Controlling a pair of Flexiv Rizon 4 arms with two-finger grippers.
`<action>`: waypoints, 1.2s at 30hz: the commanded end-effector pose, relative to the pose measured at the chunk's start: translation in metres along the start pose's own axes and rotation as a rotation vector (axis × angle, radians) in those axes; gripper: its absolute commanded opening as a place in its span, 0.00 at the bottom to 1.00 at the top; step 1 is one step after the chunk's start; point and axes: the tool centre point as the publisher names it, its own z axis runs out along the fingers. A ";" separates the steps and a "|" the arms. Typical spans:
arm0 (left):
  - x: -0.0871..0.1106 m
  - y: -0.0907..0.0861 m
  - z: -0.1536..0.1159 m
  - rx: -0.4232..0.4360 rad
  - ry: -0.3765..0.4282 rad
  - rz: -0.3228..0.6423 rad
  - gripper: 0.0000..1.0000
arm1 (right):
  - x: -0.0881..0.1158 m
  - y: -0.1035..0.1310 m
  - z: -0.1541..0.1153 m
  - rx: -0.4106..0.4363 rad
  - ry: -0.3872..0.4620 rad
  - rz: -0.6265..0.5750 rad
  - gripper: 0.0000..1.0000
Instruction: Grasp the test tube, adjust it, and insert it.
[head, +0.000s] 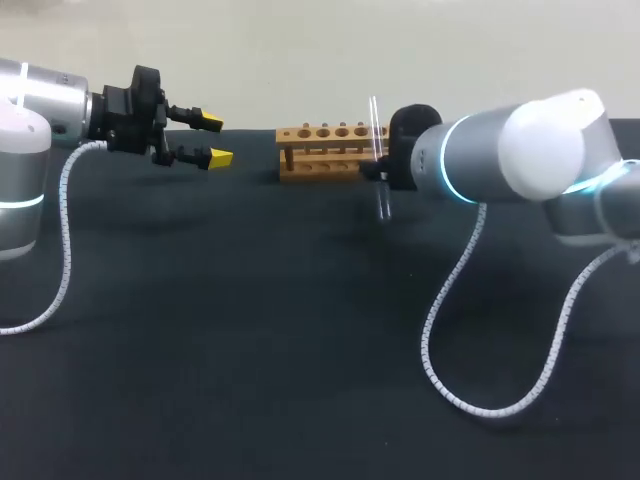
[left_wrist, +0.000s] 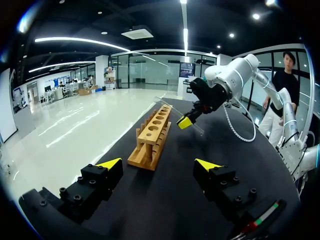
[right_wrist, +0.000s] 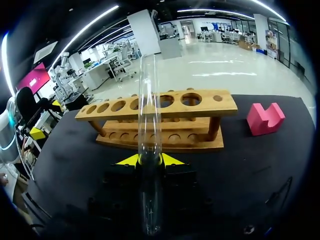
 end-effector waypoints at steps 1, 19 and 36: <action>0.001 -0.001 0.000 -0.003 -0.004 0.003 1.00 | -0.004 0.001 -0.004 0.032 0.074 0.000 0.00; 0.001 -0.001 0.000 -0.003 -0.004 0.003 1.00 | 0.004 -0.003 -0.010 0.056 0.262 0.004 0.00; 0.001 -0.001 0.000 -0.003 -0.004 0.003 1.00 | 0.009 -0.011 -0.004 0.051 0.351 -0.026 0.00</action>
